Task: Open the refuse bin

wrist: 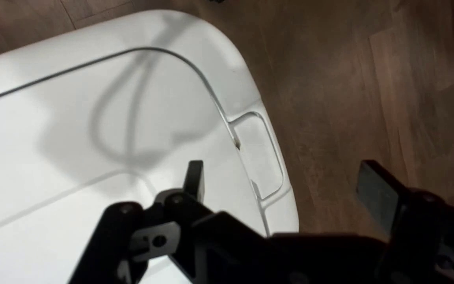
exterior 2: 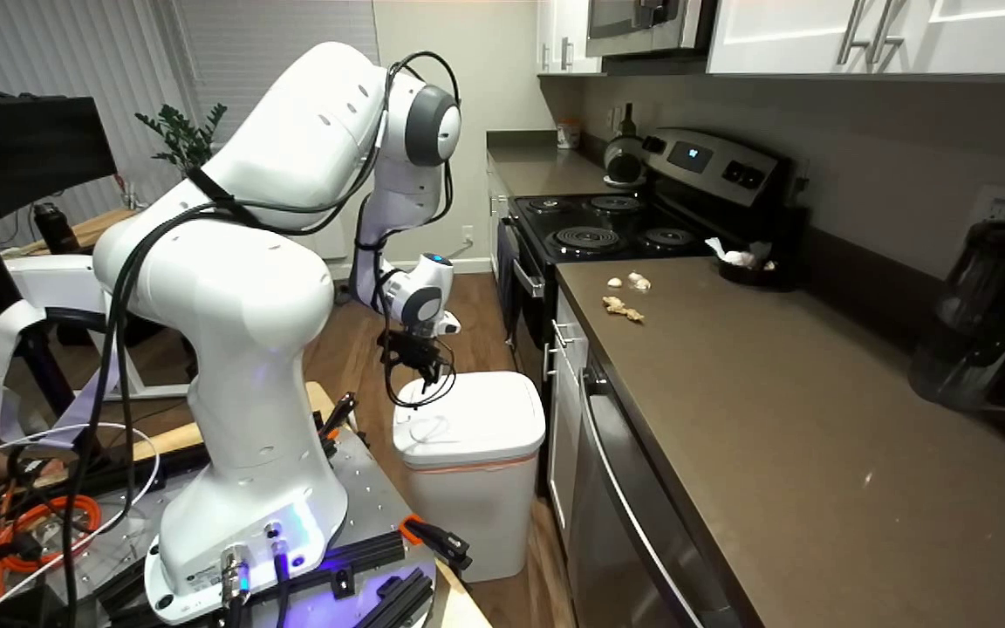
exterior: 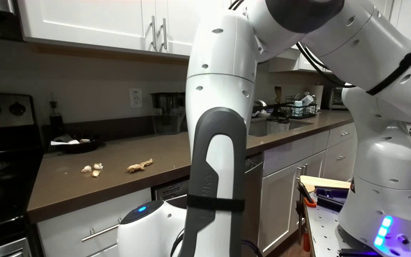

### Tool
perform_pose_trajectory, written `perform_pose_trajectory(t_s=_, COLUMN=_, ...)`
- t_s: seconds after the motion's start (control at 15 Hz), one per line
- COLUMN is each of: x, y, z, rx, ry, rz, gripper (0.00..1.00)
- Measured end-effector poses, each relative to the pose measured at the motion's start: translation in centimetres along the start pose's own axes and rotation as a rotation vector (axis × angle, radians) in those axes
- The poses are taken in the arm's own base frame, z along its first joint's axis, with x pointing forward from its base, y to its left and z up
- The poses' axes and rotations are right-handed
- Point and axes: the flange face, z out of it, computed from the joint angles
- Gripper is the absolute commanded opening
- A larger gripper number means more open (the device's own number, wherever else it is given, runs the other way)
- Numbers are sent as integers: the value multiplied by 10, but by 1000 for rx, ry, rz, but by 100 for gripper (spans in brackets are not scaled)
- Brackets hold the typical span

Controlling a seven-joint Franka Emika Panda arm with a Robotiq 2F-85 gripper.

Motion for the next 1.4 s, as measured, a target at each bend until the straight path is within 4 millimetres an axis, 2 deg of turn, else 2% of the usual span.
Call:
perform_pose_trajectory(t_s=0.33, x=1, y=-34, z=8, rx=46, ry=-1, rz=-19, gripper=37)
perform_pose_trajectory(t_s=0.53, x=-2, y=-57, z=16, rx=79, ry=7, rz=-41, gripper=28)
perform_pose_trajectory(t_s=0.73, x=-4, y=-72, z=27, rx=90, ry=39, rz=-81, gripper=19)
perform_pose_trajectory(t_s=0.87, x=-3, y=-77, z=36, rx=84, ry=67, rz=-120, gripper=6)
perform_pose_trajectory(t_s=1.13, x=3, y=-78, z=53, rx=71, ry=87, rz=-180, gripper=0)
perform_pose_trajectory(t_s=1.4, x=7, y=-73, z=67, rx=57, ry=86, rz=-214, gripper=0)
